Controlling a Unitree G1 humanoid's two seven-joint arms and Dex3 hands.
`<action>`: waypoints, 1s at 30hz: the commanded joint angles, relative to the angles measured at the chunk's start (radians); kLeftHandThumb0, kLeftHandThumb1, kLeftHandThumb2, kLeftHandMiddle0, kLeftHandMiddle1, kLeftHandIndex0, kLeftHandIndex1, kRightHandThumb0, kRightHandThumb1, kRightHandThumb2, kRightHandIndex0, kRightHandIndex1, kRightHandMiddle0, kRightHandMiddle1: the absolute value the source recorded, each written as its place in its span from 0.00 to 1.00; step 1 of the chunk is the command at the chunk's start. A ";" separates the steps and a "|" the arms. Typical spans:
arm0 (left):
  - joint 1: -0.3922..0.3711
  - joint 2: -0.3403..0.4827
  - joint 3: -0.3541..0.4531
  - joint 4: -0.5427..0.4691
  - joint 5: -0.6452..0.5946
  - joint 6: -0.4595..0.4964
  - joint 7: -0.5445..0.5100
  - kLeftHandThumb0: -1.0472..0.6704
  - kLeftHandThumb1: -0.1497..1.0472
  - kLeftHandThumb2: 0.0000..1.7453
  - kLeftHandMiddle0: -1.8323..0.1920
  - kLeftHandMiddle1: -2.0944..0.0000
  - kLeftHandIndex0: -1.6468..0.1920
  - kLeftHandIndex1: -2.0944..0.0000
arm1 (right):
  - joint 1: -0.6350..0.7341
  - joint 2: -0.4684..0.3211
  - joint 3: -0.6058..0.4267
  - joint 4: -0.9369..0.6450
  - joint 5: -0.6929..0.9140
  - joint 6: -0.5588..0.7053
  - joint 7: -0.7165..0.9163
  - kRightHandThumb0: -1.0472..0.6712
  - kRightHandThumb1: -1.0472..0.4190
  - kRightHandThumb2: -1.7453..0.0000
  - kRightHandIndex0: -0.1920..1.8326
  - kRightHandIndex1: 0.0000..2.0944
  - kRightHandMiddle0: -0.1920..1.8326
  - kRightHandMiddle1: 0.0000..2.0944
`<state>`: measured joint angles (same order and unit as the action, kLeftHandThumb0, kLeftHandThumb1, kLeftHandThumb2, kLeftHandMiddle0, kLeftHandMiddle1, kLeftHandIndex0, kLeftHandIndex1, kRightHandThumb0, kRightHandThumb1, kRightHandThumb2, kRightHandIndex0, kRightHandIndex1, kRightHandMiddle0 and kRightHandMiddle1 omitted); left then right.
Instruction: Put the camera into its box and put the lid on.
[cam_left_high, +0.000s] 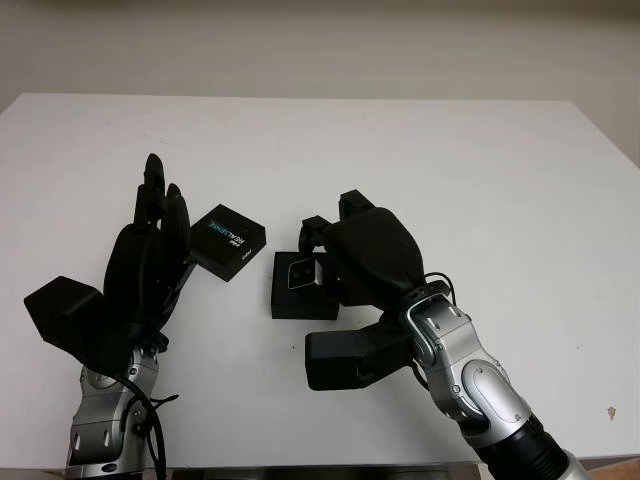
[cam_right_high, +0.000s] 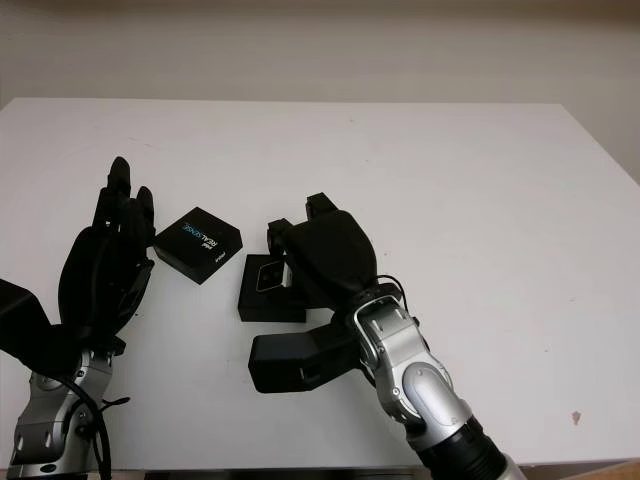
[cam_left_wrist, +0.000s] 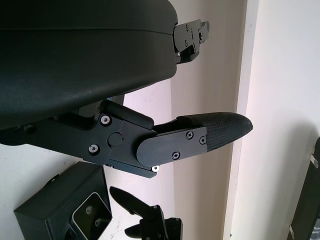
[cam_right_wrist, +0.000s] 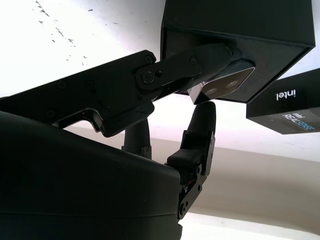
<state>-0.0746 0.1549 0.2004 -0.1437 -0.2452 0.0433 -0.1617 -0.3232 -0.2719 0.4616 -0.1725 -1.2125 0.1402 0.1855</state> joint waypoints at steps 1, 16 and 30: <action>0.003 -0.002 0.001 -0.013 -0.005 -0.009 -0.003 0.17 1.00 0.34 1.00 1.00 1.00 1.00 | -0.005 -0.009 0.006 -0.004 -0.008 -0.002 0.005 0.25 0.15 0.97 0.16 0.86 0.32 0.32; 0.011 -0.004 -0.003 -0.026 0.004 -0.004 0.006 0.17 1.00 0.35 1.00 1.00 1.00 1.00 | 0.008 -0.007 0.001 -0.007 0.004 -0.007 -0.016 0.29 0.14 0.97 0.17 0.94 0.37 0.52; 0.013 -0.008 -0.005 -0.027 0.002 -0.010 0.006 0.17 1.00 0.35 1.00 1.00 1.00 1.00 | 0.013 -0.018 -0.005 0.005 0.050 -0.019 -0.013 0.41 0.10 0.97 0.15 0.97 0.41 0.52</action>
<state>-0.0688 0.1511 0.1994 -0.1530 -0.2443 0.0372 -0.1585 -0.3180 -0.2861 0.4578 -0.1755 -1.1691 0.1236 0.1673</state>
